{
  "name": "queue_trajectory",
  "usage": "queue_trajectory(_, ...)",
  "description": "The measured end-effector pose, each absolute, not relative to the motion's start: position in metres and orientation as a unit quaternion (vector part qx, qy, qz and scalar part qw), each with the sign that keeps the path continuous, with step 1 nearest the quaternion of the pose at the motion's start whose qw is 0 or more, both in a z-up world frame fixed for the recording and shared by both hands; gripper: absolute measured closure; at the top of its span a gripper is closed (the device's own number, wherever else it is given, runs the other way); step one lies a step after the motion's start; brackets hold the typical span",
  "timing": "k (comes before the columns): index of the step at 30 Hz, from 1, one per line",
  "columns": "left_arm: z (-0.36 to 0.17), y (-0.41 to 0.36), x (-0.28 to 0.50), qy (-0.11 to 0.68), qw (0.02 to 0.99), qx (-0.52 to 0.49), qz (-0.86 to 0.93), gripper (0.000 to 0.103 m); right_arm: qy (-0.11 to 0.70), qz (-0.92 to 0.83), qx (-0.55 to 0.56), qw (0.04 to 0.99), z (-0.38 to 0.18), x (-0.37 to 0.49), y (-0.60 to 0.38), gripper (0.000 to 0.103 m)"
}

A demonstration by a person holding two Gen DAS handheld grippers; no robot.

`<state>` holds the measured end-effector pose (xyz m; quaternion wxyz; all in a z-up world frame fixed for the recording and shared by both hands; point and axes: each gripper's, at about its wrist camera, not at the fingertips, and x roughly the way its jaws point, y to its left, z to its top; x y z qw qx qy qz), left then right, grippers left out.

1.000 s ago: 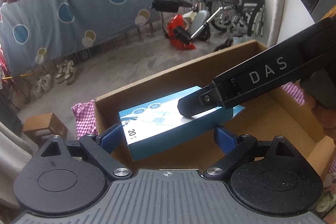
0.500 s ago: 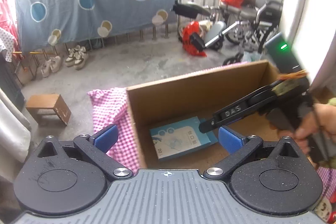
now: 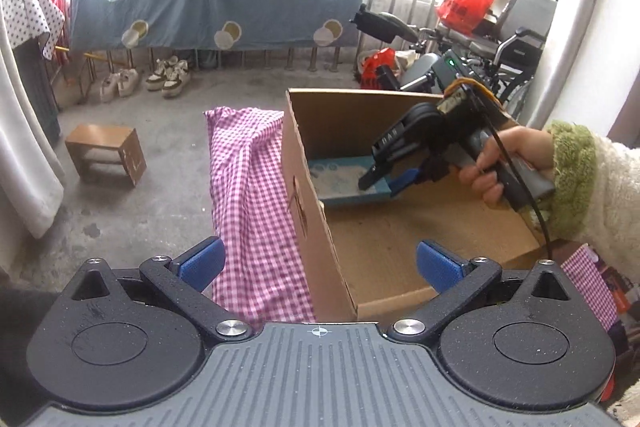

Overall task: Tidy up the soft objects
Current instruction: 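Withdraw both grippers from the cardboard box toward the remaining items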

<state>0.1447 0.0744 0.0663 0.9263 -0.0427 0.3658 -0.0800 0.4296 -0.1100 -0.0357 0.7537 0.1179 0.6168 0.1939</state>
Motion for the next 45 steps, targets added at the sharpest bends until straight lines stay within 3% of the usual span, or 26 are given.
queue_trajectory(28,0.039,0.076,0.105,0.367,0.927,-0.053,-0.061,0.001,0.596,0.176,0.166,0.766,-0.032,0.419,-0.122,0.057)
queue_trajectory(33,0.046,0.077,0.091,0.347,0.933,-0.052,-0.077,0.000,0.567,0.214,0.157,0.780,0.006,0.400,-0.137,0.054)
queue_trajectory(36,0.046,0.076,0.084,0.346,0.932,-0.059,-0.093,0.000,0.534,0.238,0.140,0.799,0.039,0.374,-0.151,0.045)
queue_trajectory(41,0.044,0.069,0.072,0.346,0.928,-0.066,-0.118,0.000,0.483,0.283,0.126,0.819,0.091,0.318,-0.177,0.038)
queue_trajectory(45,0.040,0.060,0.069,0.356,0.921,-0.072,-0.137,0.000,0.448,0.316,0.130,0.826,0.120,0.270,-0.196,0.037)
